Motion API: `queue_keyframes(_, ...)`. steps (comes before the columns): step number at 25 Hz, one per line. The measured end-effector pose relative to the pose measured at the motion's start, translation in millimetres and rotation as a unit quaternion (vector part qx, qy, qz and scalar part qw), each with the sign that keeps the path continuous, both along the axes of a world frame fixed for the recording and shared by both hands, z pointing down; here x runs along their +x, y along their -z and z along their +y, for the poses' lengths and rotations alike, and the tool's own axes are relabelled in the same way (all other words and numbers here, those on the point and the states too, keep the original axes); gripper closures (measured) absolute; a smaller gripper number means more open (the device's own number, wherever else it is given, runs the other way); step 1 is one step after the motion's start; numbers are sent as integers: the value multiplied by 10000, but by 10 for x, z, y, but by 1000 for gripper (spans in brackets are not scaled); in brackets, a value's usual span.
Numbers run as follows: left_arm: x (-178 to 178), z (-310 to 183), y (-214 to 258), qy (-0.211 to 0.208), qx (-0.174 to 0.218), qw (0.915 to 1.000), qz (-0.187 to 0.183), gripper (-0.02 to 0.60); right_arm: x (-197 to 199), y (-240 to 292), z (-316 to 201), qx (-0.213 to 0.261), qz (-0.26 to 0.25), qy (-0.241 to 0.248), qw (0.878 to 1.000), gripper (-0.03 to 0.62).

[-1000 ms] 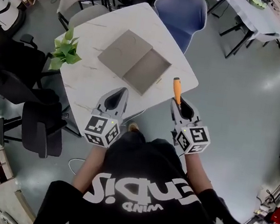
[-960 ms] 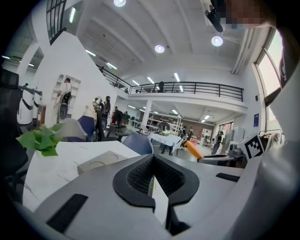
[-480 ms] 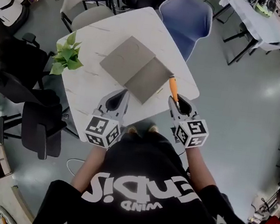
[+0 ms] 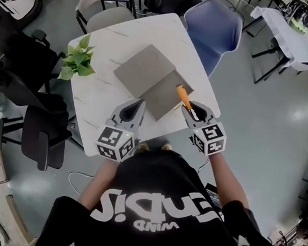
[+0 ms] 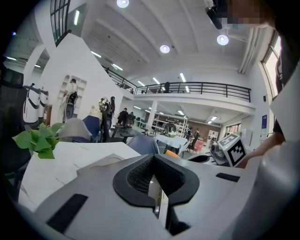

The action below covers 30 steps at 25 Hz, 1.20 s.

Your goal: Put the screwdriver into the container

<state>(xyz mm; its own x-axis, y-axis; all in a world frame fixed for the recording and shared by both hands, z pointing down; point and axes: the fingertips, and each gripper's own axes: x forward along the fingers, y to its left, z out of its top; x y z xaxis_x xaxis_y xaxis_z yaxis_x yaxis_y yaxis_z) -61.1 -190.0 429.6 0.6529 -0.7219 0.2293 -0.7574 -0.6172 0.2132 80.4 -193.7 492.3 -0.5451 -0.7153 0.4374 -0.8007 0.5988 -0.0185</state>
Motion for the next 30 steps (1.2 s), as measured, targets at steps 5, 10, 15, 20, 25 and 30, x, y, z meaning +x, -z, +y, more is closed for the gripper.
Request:
queue_keyframes(5,-2,-35,-40,63,-52,10000,16,569,-118,-207,-118,-82,488,609,9969,511)
queue_keyframes(10,22,-49,-92,91,-115,9999,-21,569,-222,-402,-232,-174,905,1158,9890,511)
queue_keyframes(15,30,-78,-122,127,-151,9998,-43,569,-337,-549,-334,-155,1482,1894,9705,511)
queue_keyframes(20,12,-106,-135,190,-193,9996,-22,569,-441,-691,-403,-141,1969,2594,9454,511)
queue_keyframes(25,-44,-143,-154,288,-236,9993,-9,569,-550,-886,-382,-98,2503,3431,9053,511)
queue_keyframes(30,-109,-184,-183,390,-317,9987,11,569,-635,-1035,-424,-132,2703,3820,8836,511)
